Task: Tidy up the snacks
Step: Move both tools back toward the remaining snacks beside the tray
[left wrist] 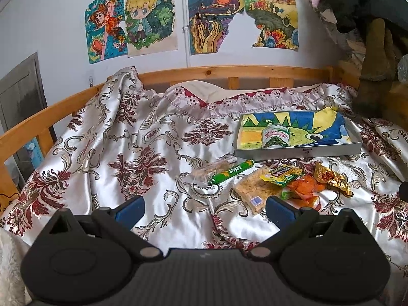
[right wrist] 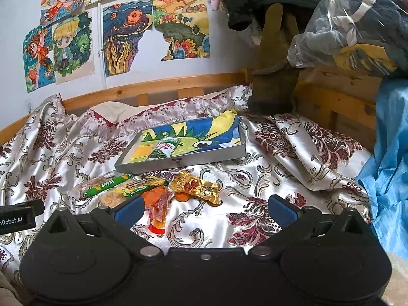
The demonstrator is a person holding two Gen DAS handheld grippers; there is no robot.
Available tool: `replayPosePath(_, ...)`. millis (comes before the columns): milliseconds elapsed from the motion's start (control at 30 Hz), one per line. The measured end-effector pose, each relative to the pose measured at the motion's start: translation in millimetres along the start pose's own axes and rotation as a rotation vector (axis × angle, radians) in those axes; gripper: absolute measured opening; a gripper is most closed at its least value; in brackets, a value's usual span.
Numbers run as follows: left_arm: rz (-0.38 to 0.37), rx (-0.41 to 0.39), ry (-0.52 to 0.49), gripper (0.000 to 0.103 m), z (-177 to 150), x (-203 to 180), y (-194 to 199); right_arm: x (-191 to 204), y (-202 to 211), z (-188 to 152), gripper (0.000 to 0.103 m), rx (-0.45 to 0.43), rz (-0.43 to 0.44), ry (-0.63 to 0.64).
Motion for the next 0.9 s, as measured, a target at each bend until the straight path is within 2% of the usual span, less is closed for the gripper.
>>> replayPosePath(500,-0.020,0.011,0.006,0.103,2.7,-5.0,-3.9,0.7,-11.8,5.9,0.102,0.025,-0.014,0.003)
replayPosePath(733,-0.061,0.033,0.008,0.103,3.7,-15.3,-15.9,-3.6,-31.4,19.5,0.102,0.060,0.011,-0.001)
replayPosePath(900,-0.083,0.040,0.004,0.103,3.4,-24.6,-27.8,-12.0,-49.2,36.7,0.102,0.051,0.019,0.015)
Point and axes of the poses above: each gripper's, at about its wrist camera, not at the fingertips, and y roughly against the way its jaws point, x to its left, z to its top, the point moved 2 cm from there along -y, roughly the way its jaws point, and after that the axes turned 7 degrees about y, right-handed, at the moved point
